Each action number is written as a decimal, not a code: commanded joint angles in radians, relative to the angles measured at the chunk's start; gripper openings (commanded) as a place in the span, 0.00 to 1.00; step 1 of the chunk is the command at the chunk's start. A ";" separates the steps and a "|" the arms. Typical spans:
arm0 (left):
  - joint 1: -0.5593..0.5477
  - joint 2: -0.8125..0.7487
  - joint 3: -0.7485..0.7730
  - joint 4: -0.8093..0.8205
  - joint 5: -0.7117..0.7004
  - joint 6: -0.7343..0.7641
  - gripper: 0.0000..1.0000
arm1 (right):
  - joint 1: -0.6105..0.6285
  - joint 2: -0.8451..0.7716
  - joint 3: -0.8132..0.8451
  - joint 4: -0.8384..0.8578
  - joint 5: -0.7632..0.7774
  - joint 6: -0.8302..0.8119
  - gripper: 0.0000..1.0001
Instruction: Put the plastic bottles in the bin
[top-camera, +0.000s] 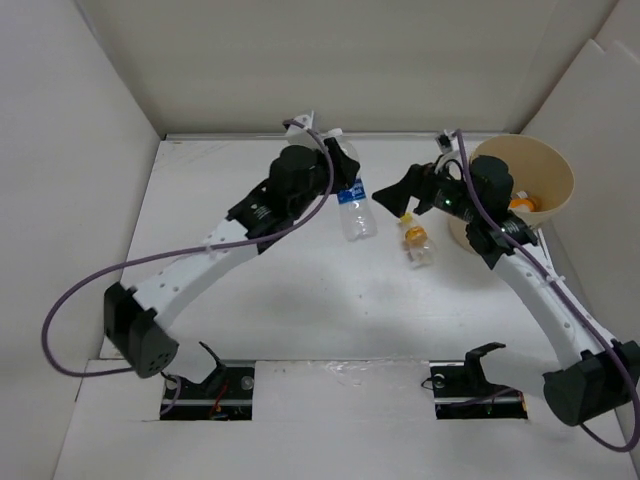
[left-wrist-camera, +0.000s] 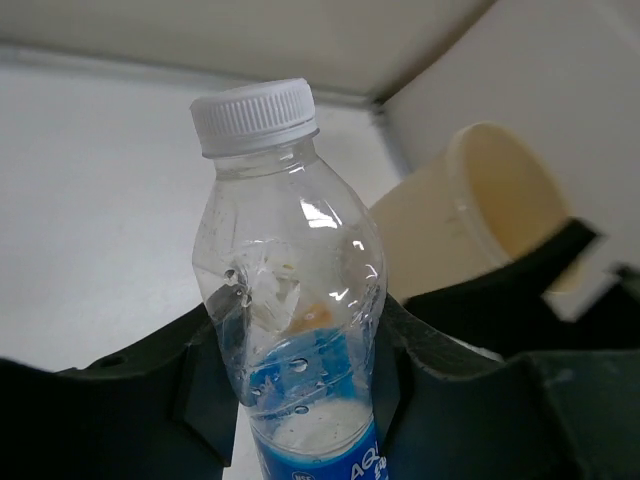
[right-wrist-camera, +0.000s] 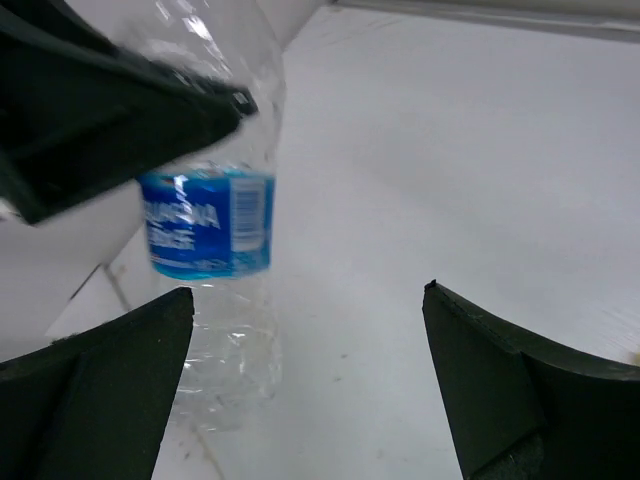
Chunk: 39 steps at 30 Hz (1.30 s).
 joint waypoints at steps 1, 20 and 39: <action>-0.004 -0.102 -0.056 0.150 0.128 0.114 0.00 | 0.057 0.036 0.007 0.238 -0.184 0.061 1.00; -0.004 -0.283 -0.066 0.216 0.209 0.138 0.61 | 0.277 0.240 0.068 0.491 -0.292 0.196 0.22; -0.004 -0.126 -0.078 0.132 0.113 0.140 1.00 | -0.340 0.225 0.394 -0.299 0.960 -0.014 0.04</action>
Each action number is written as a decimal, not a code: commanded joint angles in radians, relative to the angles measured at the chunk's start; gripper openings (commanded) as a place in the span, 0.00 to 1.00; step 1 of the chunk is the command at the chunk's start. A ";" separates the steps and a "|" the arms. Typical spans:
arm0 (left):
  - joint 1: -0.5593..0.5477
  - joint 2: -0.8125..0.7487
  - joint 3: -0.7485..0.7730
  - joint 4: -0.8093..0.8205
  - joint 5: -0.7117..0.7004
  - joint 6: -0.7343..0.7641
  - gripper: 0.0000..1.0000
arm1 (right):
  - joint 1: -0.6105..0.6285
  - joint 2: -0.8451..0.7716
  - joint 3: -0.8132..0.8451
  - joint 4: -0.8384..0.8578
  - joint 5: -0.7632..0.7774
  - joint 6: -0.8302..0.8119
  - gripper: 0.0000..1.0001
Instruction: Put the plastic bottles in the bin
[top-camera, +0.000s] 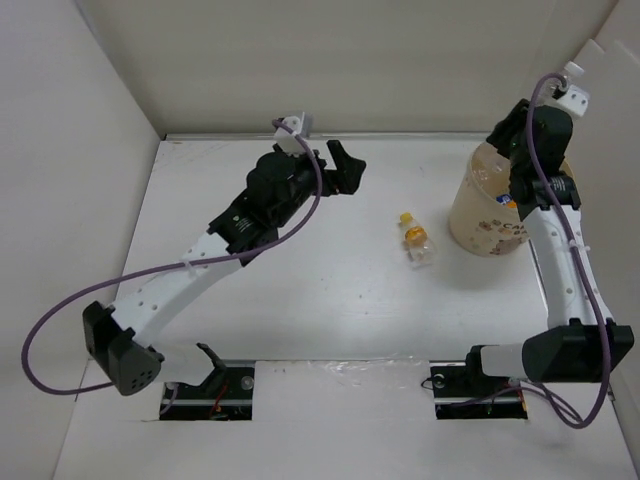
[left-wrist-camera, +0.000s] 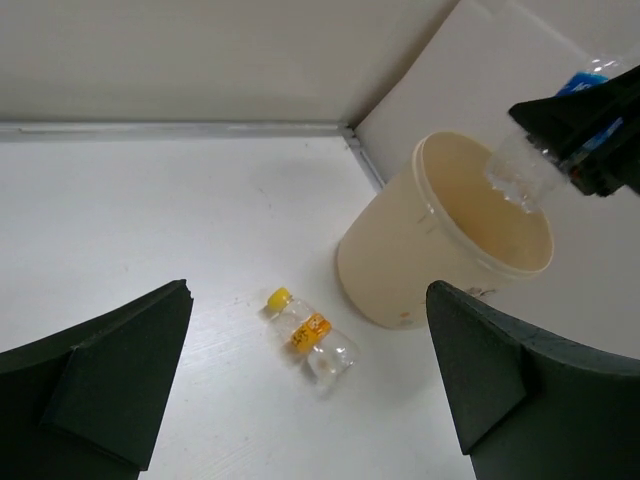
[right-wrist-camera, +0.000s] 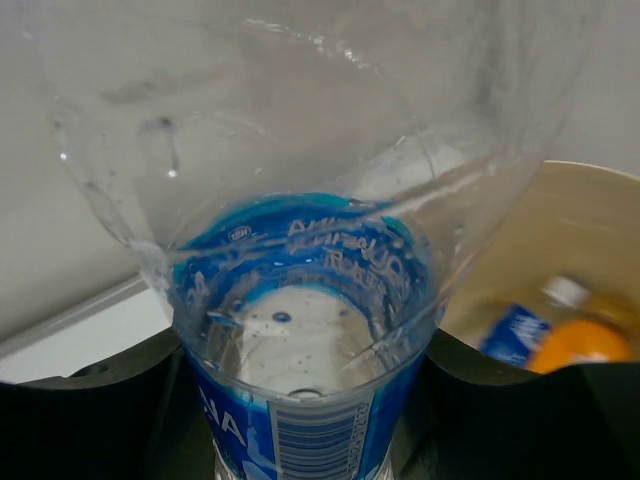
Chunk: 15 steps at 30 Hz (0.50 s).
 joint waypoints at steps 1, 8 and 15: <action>0.001 0.107 0.050 0.011 0.067 0.004 1.00 | -0.085 0.044 0.026 -0.131 0.258 0.007 0.04; -0.022 0.419 0.306 -0.177 0.100 -0.057 1.00 | -0.120 0.044 0.056 -0.193 0.395 0.047 1.00; -0.033 0.660 0.520 -0.338 0.178 -0.185 1.00 | -0.063 -0.083 0.061 -0.214 0.458 0.058 1.00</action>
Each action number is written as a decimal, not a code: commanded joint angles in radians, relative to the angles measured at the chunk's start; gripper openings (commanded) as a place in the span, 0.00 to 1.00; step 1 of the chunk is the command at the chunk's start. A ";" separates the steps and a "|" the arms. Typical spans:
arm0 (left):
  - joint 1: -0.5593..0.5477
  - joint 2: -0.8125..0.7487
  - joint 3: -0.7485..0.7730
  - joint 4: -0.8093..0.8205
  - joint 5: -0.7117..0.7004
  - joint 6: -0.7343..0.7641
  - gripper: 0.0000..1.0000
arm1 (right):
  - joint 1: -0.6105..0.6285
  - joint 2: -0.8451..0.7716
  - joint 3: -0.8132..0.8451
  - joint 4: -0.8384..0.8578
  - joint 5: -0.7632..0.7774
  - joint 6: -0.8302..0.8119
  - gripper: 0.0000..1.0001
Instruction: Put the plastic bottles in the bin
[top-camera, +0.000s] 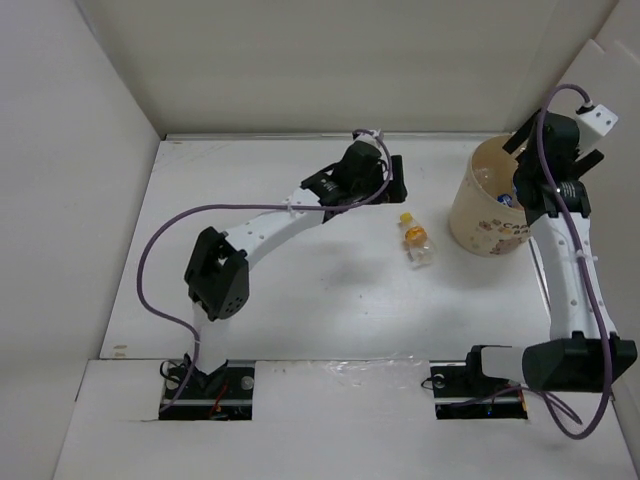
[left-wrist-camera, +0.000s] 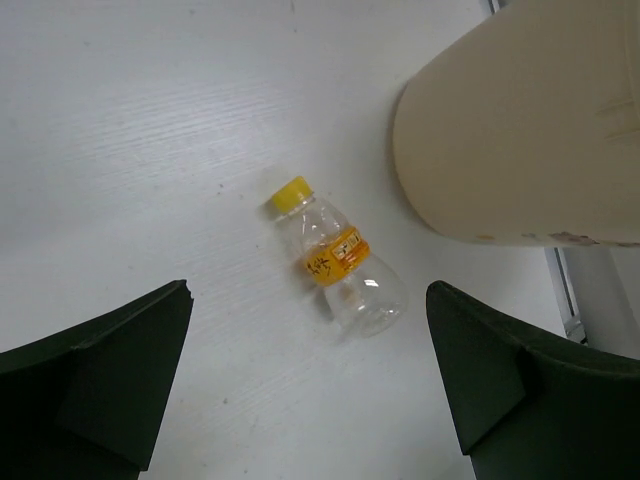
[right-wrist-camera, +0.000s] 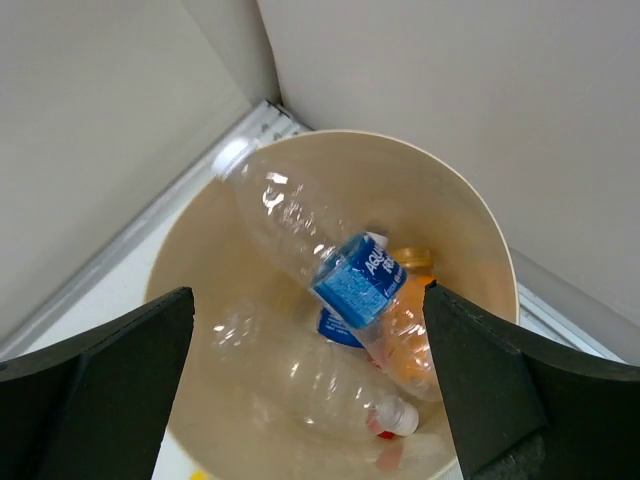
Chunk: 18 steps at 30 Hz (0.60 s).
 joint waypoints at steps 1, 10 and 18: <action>-0.006 0.060 0.148 -0.096 0.086 -0.082 1.00 | 0.059 -0.109 0.048 0.016 0.064 0.003 1.00; -0.016 0.391 0.448 -0.212 0.310 -0.167 1.00 | 0.177 -0.243 -0.045 0.027 -0.024 -0.028 1.00; -0.016 0.473 0.458 -0.192 0.318 -0.250 1.00 | 0.245 -0.306 -0.076 0.027 -0.034 -0.039 1.00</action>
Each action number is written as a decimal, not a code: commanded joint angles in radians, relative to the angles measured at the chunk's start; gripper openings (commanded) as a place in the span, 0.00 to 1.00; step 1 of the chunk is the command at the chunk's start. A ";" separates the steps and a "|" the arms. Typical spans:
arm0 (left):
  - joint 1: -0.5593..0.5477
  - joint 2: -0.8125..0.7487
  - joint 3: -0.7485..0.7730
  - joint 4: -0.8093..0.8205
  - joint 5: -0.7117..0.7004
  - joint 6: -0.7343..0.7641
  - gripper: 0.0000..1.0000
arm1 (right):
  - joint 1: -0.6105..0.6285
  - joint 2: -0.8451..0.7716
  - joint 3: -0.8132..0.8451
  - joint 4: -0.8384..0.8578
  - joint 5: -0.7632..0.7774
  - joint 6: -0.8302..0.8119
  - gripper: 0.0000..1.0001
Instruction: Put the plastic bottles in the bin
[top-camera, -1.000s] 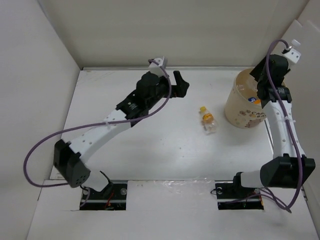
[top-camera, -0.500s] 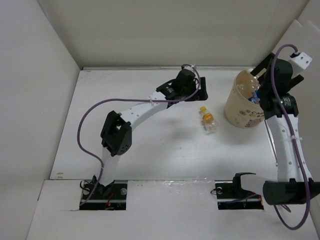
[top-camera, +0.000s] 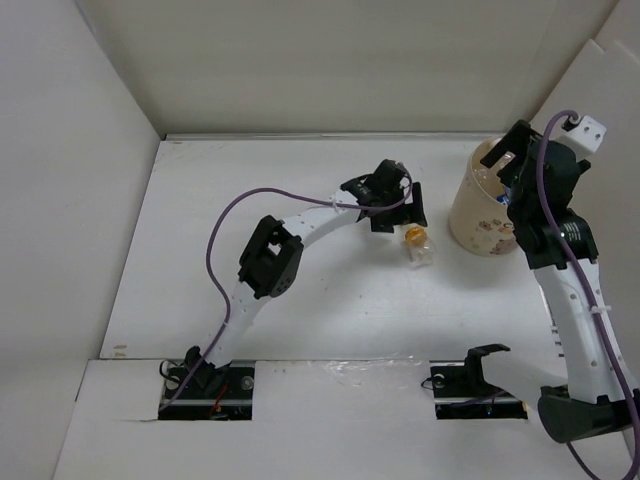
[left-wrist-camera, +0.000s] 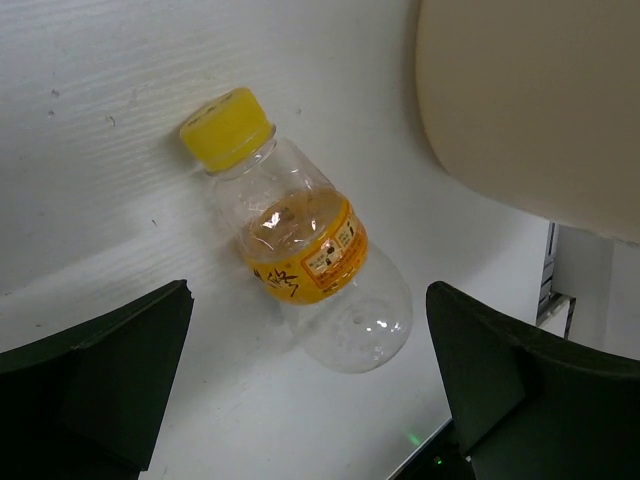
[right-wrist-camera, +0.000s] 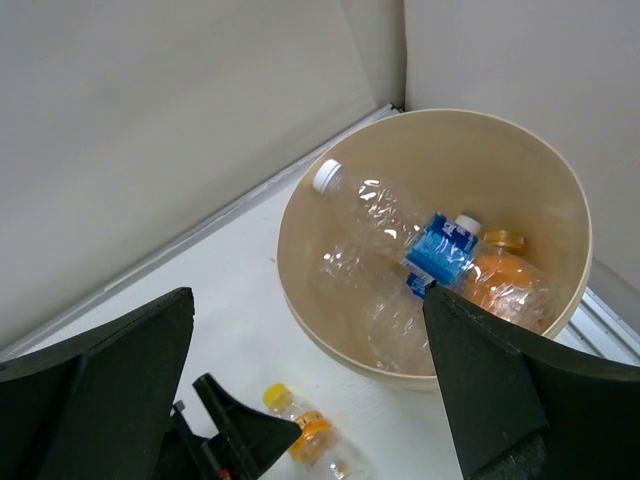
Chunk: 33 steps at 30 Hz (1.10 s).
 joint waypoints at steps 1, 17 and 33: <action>-0.003 -0.006 0.053 0.002 0.012 -0.052 1.00 | 0.022 -0.059 -0.008 0.033 -0.016 -0.015 1.00; -0.012 0.183 0.159 -0.069 -0.113 -0.203 0.84 | 0.055 -0.166 -0.081 0.075 -0.122 -0.015 1.00; -0.032 0.157 0.151 -0.049 -0.196 -0.254 0.00 | 0.094 -0.209 -0.111 0.093 -0.159 -0.043 1.00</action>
